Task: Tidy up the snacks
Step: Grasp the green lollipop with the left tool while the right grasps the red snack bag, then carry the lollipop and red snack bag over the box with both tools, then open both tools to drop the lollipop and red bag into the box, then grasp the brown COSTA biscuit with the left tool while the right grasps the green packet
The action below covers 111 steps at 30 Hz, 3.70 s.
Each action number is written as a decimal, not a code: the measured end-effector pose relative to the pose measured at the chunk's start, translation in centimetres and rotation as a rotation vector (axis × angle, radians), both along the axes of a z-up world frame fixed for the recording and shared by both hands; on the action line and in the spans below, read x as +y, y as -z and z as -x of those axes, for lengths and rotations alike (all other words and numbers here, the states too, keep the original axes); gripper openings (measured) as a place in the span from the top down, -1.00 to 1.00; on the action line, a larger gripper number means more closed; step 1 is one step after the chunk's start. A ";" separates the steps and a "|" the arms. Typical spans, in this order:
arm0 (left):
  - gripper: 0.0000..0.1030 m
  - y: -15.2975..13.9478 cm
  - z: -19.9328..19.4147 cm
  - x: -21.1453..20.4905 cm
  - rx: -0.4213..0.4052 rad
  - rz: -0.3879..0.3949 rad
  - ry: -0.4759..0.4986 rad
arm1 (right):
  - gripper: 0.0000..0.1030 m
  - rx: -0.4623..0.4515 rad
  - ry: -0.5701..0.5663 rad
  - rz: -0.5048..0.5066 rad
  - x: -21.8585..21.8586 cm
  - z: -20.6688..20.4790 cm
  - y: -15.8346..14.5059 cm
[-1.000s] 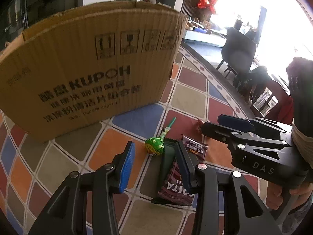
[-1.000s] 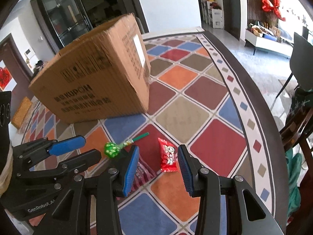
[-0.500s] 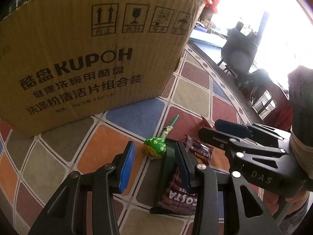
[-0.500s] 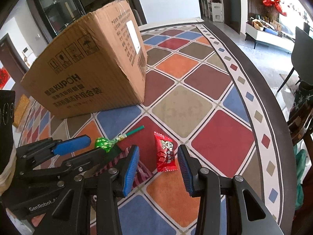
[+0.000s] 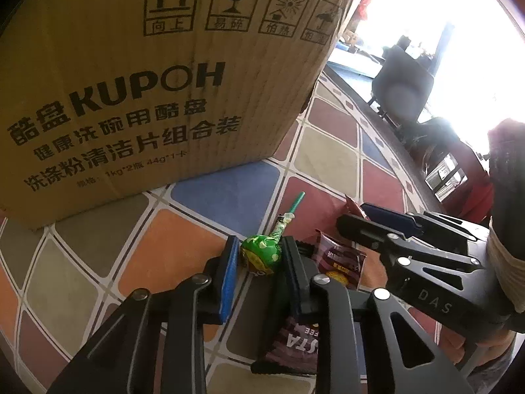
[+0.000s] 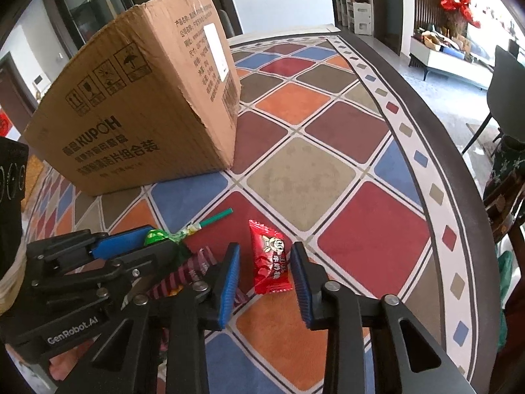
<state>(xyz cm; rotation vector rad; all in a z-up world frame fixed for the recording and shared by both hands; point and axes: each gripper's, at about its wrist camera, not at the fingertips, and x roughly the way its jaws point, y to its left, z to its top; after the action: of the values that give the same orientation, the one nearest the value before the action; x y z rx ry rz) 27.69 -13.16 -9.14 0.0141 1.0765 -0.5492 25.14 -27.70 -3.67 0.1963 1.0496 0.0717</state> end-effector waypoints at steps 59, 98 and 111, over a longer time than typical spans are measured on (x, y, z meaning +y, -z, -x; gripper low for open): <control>0.51 -16.5 0.4 9.2 -0.407 0.047 -0.179 | 0.61 -0.423 -0.165 -0.008 7.2 -2.0 -17.1; 0.10 -14.2 2.8 7.3 -0.413 -0.045 -0.128 | 0.07 -0.316 -0.034 0.037 5.0 -0.5 -13.6; 0.03 -10.0 5.5 2.5 -0.317 0.006 0.056 | 0.07 -0.191 0.068 -0.002 1.2 4.2 -9.1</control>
<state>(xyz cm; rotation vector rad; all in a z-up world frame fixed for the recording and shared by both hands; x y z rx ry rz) 22.22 -10.64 0.87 0.1228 0.7672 -0.5790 20.99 -26.52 5.45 0.2224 0.8520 0.0295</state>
